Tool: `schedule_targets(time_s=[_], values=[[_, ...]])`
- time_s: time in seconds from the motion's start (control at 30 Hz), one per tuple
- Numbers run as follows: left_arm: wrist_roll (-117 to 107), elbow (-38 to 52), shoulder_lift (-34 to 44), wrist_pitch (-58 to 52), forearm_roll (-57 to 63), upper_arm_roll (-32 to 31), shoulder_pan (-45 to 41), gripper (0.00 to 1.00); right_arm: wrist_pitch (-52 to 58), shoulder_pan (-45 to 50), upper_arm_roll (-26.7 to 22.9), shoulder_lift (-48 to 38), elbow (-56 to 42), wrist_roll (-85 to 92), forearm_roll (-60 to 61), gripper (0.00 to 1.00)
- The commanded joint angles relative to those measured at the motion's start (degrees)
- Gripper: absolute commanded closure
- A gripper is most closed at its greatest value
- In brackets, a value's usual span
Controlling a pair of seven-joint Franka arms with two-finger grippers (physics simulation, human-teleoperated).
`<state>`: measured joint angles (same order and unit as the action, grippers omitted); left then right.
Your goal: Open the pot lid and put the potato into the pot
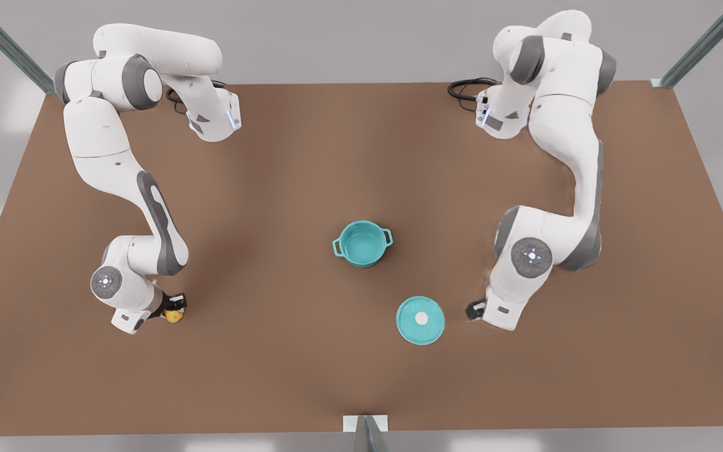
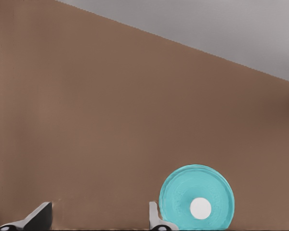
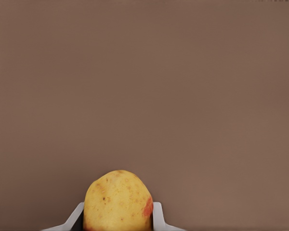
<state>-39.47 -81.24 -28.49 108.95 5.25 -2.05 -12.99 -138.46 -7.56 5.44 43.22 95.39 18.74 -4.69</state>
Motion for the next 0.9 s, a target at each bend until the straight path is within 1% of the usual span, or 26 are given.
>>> schedule_targets(time_s=[0.0,0.03,0.07,0.13,0.17,0.23,0.3,0.43,0.5,0.57,0.6,0.77,0.83,0.87], values=[[38.15,-26.22,22.23,-1.14,-11.23,0.73,3.49,0.00,0.30,0.00,0.01,-0.15,-0.03,0.95,0.12,0.46],[37.88,-21.34,20.33,-2.61,-11.14,0.90,3.84,0.00,0.56,0.09,0.10,-0.68,-0.03,0.95,0.20,0.46],[37.62,-13.87,15.22,-2.61,-11.05,0.91,5.78,0.00,1.35,0.09,0.36,-1.03,-0.03,0.95,0.12,0.46],[37.71,-12.28,12.67,1.61,-8.51,1.25,7.18,0.00,3.37,0.00,0.72,-2.78,-0.03,0.95,0.20,0.46],[37.71,-11.14,12.41,1.61,-9.03,1.34,9.29,0.00,3.72,0.00,0.81,-3.31,0.06,0.95,0.20,0.46],[37.71,-10.96,12.41,1.27,-8.24,1.43,10.17,0.00,4.25,0.09,0.89,-4.01,-0.03,0.95,0.20,0.46],[37.27,-11.40,13.02,-0.41,-8.15,2.13,10.17,0.00,5.39,0.09,2.65,-5.86,-0.03,0.95,0.12,0.46],[35.16,-11.05,12.41,0.12,-8.07,2.05,10.17,0.00,11.02,0.35,6.87,-10.96,-0.03,0.86,0.12,0.47],[35.16,-11.05,12.49,-0.06,-8.15,2.05,10.09,0.00,13.92,0.44,9.94,-12.89,-0.03,0.33,0.12,0.47],[35.42,-10.96,12.49,-0.14,-8.15,1.96,10.00,0.00,14.53,0.61,13.37,-13.34,-0.03,-0.81,0.12,0.47],[35.86,-10.96,12.58,-0.41,-8.15,1.96,10.00,0.00,16.20,0.61,16.01,-13.42,-0.03,-0.90,0.20,0.47],[37.53,-11.05,12.85,-0.67,-8.15,1.87,9.82,0.00,17.61,0.61,25.15,-13.42,-0.03,-1.16,0.29,0.47],[37.53,-10.87,12.67,-2.61,-8.15,1.78,9.82,0.00,17.61,0.79,29.10,-13.34,-0.29,-3.97,0.12,0.47],[37.53,-10.87,12.76,-2.61,-8.07,1.78,9.82,0.00,17.61,2.63,29.55,-13.25,-0.64,-4.94,0.20,0.47]])
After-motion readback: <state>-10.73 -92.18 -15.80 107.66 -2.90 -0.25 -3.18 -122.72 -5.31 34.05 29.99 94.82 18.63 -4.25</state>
